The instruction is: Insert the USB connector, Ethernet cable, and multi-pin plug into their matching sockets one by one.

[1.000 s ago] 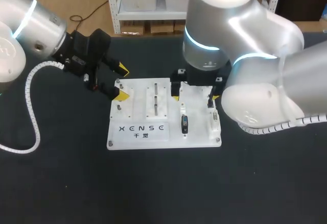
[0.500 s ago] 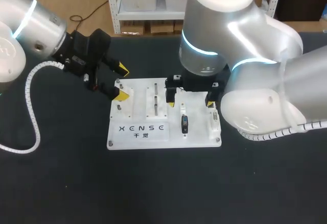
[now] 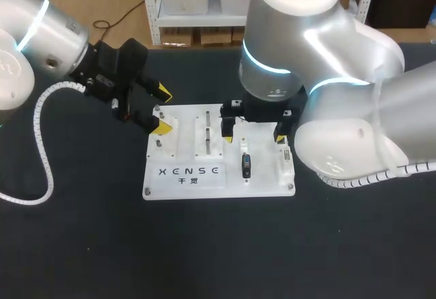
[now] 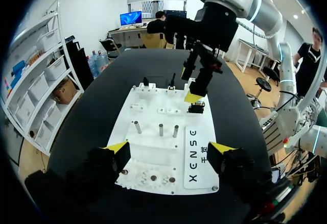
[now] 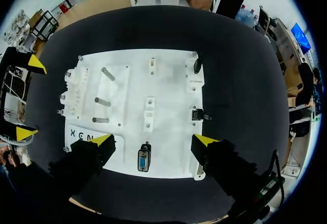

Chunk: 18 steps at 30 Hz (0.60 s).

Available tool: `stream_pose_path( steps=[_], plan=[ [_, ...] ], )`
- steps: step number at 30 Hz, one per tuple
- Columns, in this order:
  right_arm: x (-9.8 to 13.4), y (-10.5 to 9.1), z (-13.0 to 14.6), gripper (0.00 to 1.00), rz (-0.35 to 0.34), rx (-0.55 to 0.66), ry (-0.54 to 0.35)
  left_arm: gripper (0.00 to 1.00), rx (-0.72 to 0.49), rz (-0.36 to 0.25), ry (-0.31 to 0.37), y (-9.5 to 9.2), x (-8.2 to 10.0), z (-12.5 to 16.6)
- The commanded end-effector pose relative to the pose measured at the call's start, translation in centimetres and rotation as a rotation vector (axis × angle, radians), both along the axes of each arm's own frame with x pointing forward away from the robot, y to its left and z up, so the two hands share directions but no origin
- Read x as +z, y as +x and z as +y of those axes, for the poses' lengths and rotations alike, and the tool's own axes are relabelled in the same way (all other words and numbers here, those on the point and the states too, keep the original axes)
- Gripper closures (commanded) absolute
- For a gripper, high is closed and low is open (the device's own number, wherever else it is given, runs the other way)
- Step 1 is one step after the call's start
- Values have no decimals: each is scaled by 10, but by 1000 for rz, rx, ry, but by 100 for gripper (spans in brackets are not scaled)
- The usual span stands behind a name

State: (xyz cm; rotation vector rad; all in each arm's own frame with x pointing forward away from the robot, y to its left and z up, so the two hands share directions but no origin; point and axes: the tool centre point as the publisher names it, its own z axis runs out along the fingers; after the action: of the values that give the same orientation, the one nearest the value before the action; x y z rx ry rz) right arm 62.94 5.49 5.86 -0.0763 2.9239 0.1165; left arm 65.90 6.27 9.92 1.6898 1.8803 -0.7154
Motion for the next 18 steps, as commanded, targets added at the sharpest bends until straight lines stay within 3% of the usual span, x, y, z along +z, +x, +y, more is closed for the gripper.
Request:
stream_pose_path(
  steps=[1,18],
  plan=[
    [0,-2,-1,0,-5,-2,2,0,-2,3,4,1,0,0],
    [0,3,0,0,6,-6,-3,0,-2,3,4,1,0,0]
  ],
)
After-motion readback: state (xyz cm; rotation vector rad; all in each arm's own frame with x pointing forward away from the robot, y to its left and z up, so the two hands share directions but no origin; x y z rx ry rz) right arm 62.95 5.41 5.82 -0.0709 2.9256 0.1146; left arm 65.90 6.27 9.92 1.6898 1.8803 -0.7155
